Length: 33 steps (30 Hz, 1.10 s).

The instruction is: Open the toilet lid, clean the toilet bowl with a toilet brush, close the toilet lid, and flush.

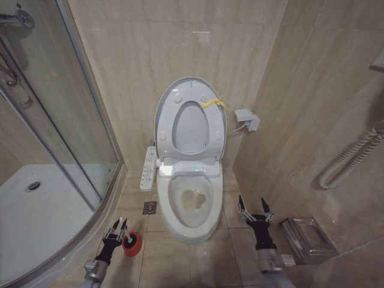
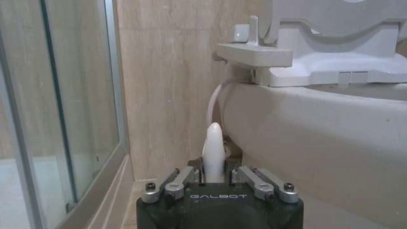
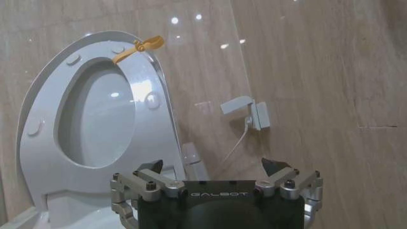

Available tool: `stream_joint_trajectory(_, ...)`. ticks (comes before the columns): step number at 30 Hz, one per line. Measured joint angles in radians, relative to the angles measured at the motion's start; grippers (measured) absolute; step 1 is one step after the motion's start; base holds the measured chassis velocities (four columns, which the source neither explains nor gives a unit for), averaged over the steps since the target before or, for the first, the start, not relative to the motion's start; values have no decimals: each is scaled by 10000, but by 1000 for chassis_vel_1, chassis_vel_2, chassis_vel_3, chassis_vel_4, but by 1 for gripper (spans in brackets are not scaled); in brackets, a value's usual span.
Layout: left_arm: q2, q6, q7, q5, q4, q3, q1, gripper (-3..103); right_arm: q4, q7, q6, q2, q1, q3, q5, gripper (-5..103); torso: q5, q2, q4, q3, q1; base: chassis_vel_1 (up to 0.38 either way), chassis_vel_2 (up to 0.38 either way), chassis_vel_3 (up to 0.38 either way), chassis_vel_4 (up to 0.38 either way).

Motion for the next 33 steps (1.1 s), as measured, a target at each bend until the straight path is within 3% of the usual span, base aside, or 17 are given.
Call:
stream_joint_trajectory(3, 15, -23, 8, -1, -22, -44, 73, 38, -12, -2, 3, 7, 5, -5, -2, 100, -1, 0, 0, 0, 0, 0, 0, 0, 0)
stream_joint_trajectory(4, 21, -32, 10, -6, -26, -64, 96, 20, -18, -2, 5, 8, 10, -6, -2, 100, 0, 0, 0, 0, 0, 0, 0, 0, 0)
stream_joint_trajectory(11, 22, -126, 15, -405, -711, -148, 463, 20, -38, 0, 12, 5, 23, -3, -3, 100, -3, 0, 0, 0, 0, 0, 0, 0, 0)
stream_joint_trajectory(14, 43, -108, -70, -813, -1701, -161, 924, 20, -71, 10, 12, 5, 47, 10, -3, 100, -3, 0, -1, 0, 0, 0, 0, 0, 0)
stream_joint_trajectory(17, 161, 213, -497, -1210, -3484, -144, 1721, 20, -107, 23, 13, 7, 72, 27, -4, 100, -1, 0, 2, 0, 0, 0, 0, 0, 0)
stream_joint_trajectory(18, 161, 213, -497, -1210, -3484, -144, 1721, 20, -107, 23, 13, 7, 72, 27, -4, 100, -1, 0, 2, 0, 0, 0, 0, 0, 0)
stream_joint_trajectory(21, 294, 903, -1439, -1362, -5686, -268, 2493, 20, -140, 42, 16, 14, 103, 37, 3, 100, 1, 0, -2, 0, 0, 0, 0, 0, 0)
stream_joint_trajectory(22, 294, 903, -1439, -1362, -5686, -268, 2493, 20, -140, 42, 16, 14, 103, 37, 3, 100, 1, 0, -2, 0, 0, 0, 0, 0, 0)
stream_joint_trajectory(25, 392, 1554, -2269, -1472, -7656, -669, 3254, 20, -217, 82, 39, 43, 194, -37, 40, 100, 3, 0, 2, -1, 0, 0, 0, 0, 0)
stream_joint_trajectory(31, 442, 2286, -3066, -1510, -9752, -920, 3845, 20, -250, 121, 106, 95, 221, -39, 34, 100, 0, 1, 0, -1, -1, 0, 0, 0, 0)
stream_joint_trajectory(33, 480, 2819, -3448, -1594, -10738, -964, 4083, 20, -239, 134, 120, 97, 223, -10, 53, 100, -1, 0, -1, 0, 0, 0, 0, 0, 0)
